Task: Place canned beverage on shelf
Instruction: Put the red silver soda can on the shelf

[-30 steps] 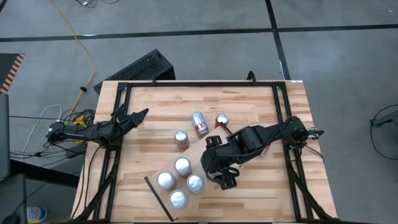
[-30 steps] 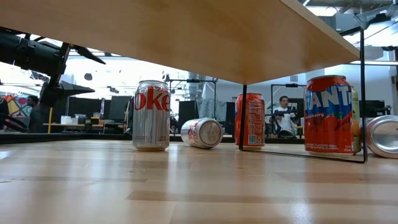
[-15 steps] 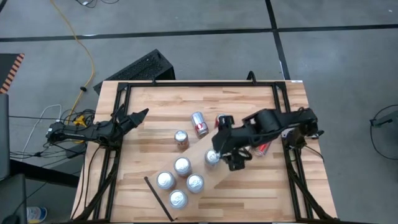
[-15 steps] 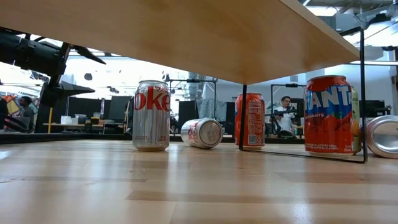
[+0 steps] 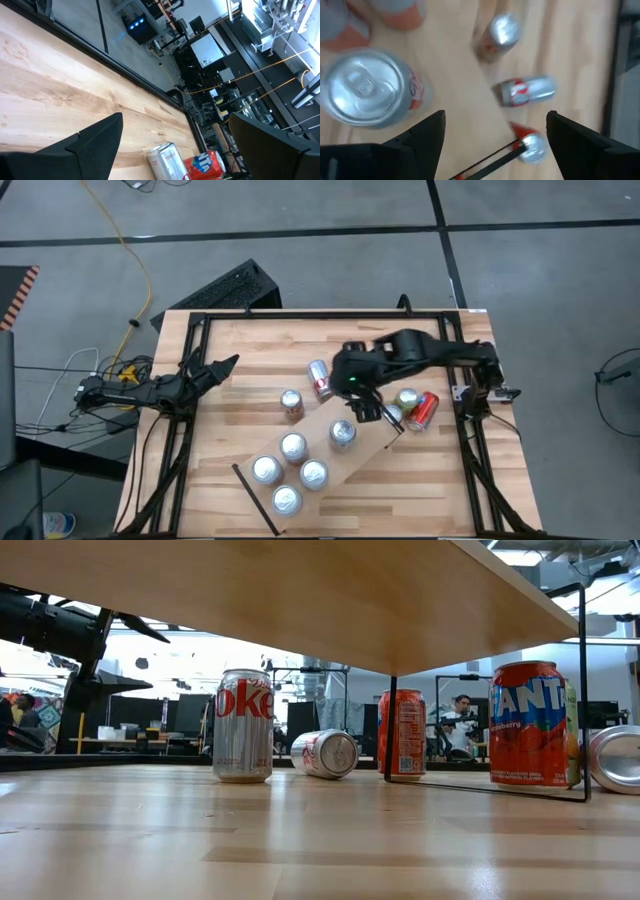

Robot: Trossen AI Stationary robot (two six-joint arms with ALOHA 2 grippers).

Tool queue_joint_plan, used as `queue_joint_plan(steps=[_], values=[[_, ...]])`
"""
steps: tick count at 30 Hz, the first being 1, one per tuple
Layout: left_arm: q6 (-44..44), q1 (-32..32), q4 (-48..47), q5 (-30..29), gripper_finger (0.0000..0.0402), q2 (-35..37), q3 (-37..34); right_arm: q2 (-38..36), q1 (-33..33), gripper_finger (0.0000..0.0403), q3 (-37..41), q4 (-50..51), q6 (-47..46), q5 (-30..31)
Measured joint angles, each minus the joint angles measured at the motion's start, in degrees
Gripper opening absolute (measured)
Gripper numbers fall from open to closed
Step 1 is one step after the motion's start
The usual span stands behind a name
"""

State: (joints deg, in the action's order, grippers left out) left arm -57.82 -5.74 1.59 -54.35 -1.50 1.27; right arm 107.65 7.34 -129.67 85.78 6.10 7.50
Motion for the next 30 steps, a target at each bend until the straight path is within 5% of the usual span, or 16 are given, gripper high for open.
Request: queue_joint_plan(steps=[13, 30], values=[[-0.5, 0.0, 0.0, 0.1, 0.0351, 0.0, 0.0, 0.0, 0.4, 0.0317, 9.1, -6.4, 1.9, -4.7], [-0.2, 0.0, 0.0, 0.1, 0.0351, 0.0, 0.0, -0.1, 8.4, 0.0317, 9.0, -5.0, -5.9, -7.4]])
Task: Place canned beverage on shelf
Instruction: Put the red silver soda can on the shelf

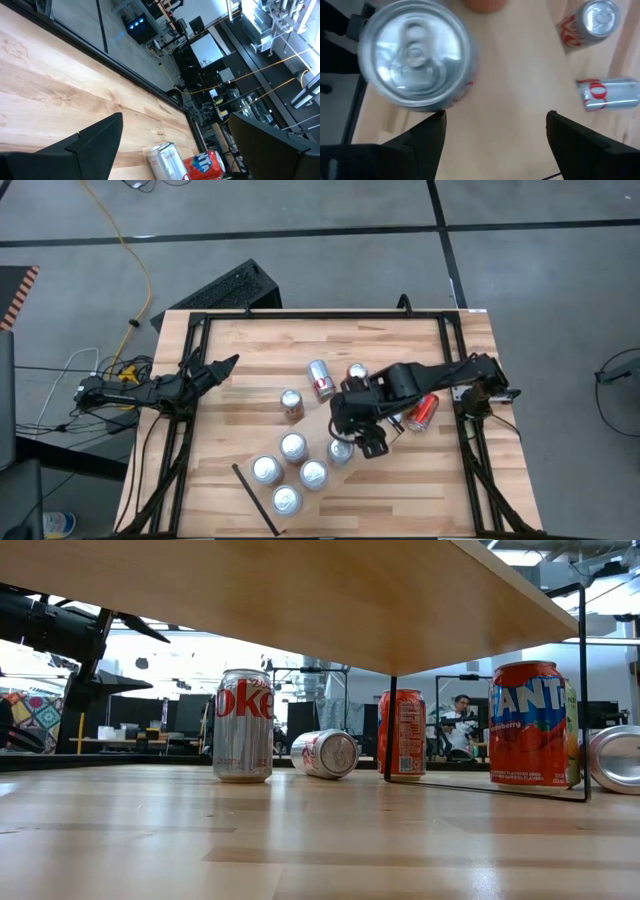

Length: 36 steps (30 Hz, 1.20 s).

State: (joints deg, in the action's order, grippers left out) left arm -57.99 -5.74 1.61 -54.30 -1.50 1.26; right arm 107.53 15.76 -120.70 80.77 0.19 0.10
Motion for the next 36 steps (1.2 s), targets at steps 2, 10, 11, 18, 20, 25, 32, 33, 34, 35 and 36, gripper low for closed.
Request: queue_joint_plan(steps=[2, 10, 11, 18, 20, 25, 32, 33, 34, 35, 36], values=[[-0.2, 0.0, 0.0, 0.0, 0.0351, 0.0, 0.0, 0.0, 1.0, 0.0317, 0.0, 0.0, -0.2, -0.2], [-0.9, 0.0, 0.0, 0.1, 0.0351, 0.0, 0.0, 0.0, 3.5, 0.0317, -0.9, 1.9, 0.3, 4.2], [-1.2, 0.0, 0.0, 0.1, 0.0351, 0.0, 0.0, 0.0, 3.3, 0.0317, -0.9, 3.0, -0.2, 6.7], [-1.3, 0.0, 0.0, 0.1, 0.0351, 0.0, 0.0, 0.0, -0.6, 0.0317, -0.9, 5.2, 0.1, 16.5], [-1.3, 0.0, 0.0, 0.1, 0.0351, 0.0, 0.0, 0.0, -1.5, 0.0317, -0.9, 2.7, 1.5, 14.9], [-1.4, 0.0, 0.0, 0.0, 0.0351, 0.0, 0.0, 0.0, -2.4, 0.0317, -0.9, -1.5, 5.2, 11.2], [-1.1, 0.0, 0.0, 0.0, 0.0351, 0.0, 0.0, 0.0, -2.3, 0.0317, -0.9, -2.0, 7.5, 4.9], [-1.0, 0.0, 0.0, 0.0, 0.0351, 0.0, 0.0, 0.0, -2.3, 0.0317, -0.9, -1.9, 7.5, 4.3], [-0.9, 0.0, 0.0, 0.0, 0.0351, 0.0, 0.0, 0.0, -2.3, 0.0317, -0.9, -1.8, 7.4, 3.9], [-0.9, 0.0, 0.0, 0.0, 0.0351, 0.0, 0.0, 0.0, -2.3, 0.0317, -0.9, -1.6, 7.4, 3.8], [-0.8, 0.0, 0.0, 0.0, 0.0351, 0.0, 0.0, 0.0, -2.1, 0.0317, -0.9, -1.4, 7.4, 3.5]])
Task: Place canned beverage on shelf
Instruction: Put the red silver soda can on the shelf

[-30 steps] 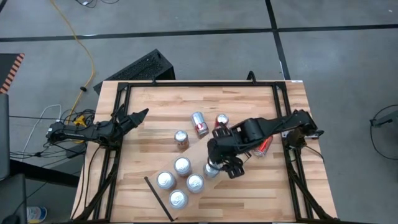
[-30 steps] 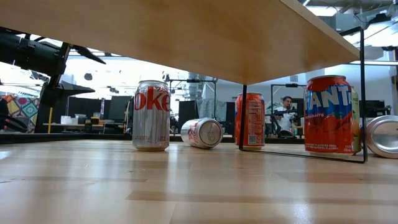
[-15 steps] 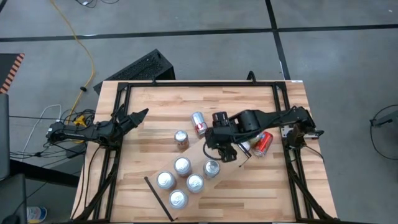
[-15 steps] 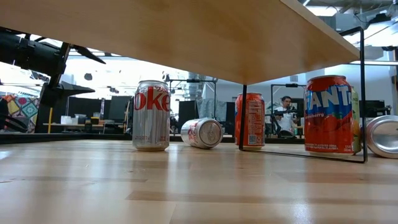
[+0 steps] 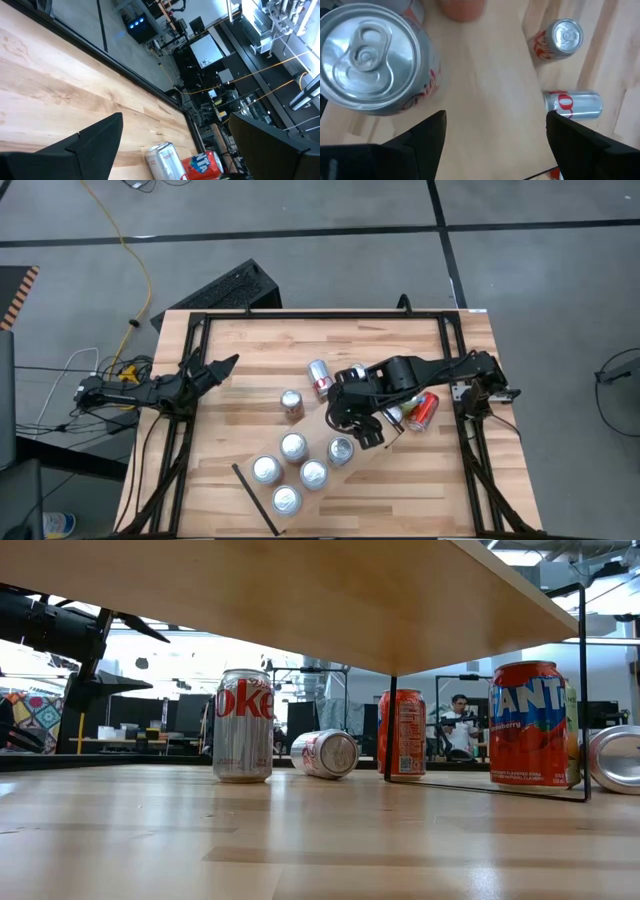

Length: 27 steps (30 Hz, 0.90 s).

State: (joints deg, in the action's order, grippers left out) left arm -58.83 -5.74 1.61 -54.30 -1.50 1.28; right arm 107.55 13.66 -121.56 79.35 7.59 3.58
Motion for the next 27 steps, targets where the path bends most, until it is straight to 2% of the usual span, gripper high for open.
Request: queue_joint_plan(steps=[6, 8, 12, 15, 20, 27], values=[[0.1, 0.0, 0.0, -0.2, 0.0351, 0.0, 0.0, 0.0, 1.5, 0.0317, 0.0, 1.8, 0.0, -3.7], [0.1, 0.0, 0.0, -0.2, 0.0351, 0.0, 0.0, 0.0, 2.1, 0.0317, 0.0, 3.2, -0.6, -1.9], [0.1, 0.0, 0.0, -0.3, 0.0351, 0.0, 0.0, 0.0, 1.7, 0.0317, 0.0, 3.8, -0.2, 6.0], [0.1, 0.0, 0.0, -0.4, 0.0351, 0.0, 0.0, 0.0, 0.4, 0.0317, 0.0, -0.4, 2.4, 6.9], [0.0, 0.0, 0.0, -0.4, 0.0351, 0.0, 0.0, 0.0, -0.7, 0.0317, 0.0, -8.7, 5.0, 0.8], [0.1, 0.0, 0.0, -0.3, 0.0351, 0.0, 0.0, 0.0, -0.5, 0.0317, 0.0, -8.9, 6.3, -6.7]])
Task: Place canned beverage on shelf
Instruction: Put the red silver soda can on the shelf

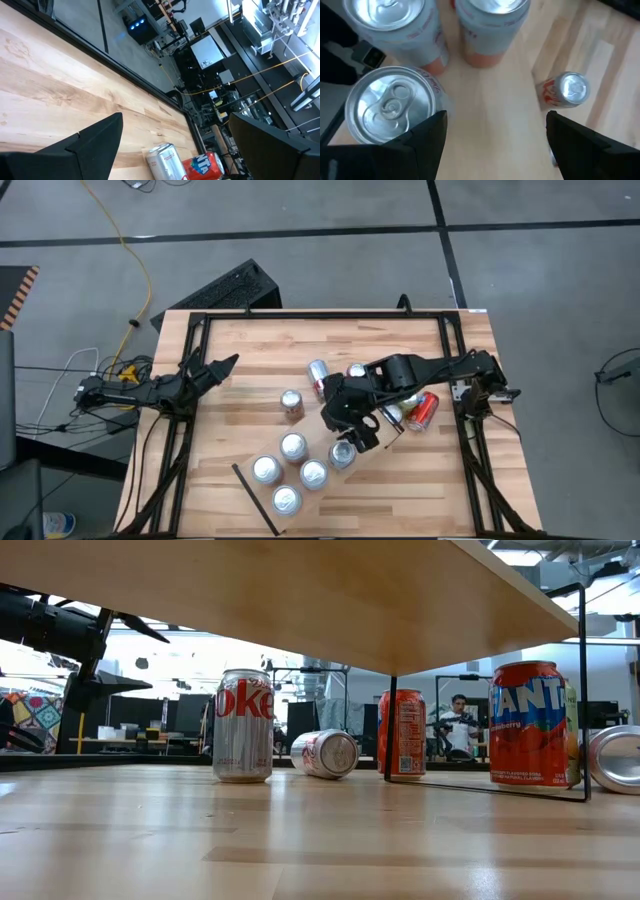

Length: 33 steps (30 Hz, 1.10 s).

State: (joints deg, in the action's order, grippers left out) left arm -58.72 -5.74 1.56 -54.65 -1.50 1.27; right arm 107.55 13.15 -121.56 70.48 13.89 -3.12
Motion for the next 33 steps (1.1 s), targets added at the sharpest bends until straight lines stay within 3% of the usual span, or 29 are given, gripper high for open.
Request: queue_joint_plan(steps=[17, 25, 33], values=[[0.0, 0.0, -0.1, -0.7, 0.0351, 0.0, 0.0, 0.0, 0.8, 0.0317, 0.0, 9.1, -5.2, 0.1], [-0.3, 0.0, 0.0, 0.3, 0.0351, 0.0, 0.0, 0.0, 1.7, 0.0317, 0.0, 18.7, -10.2, 0.1], [-0.3, 0.0, 0.0, 0.3, 0.0351, 0.0, 0.0, 0.0, 6.4, 0.0317, 0.0, 15.0, -13.4, -0.1]])
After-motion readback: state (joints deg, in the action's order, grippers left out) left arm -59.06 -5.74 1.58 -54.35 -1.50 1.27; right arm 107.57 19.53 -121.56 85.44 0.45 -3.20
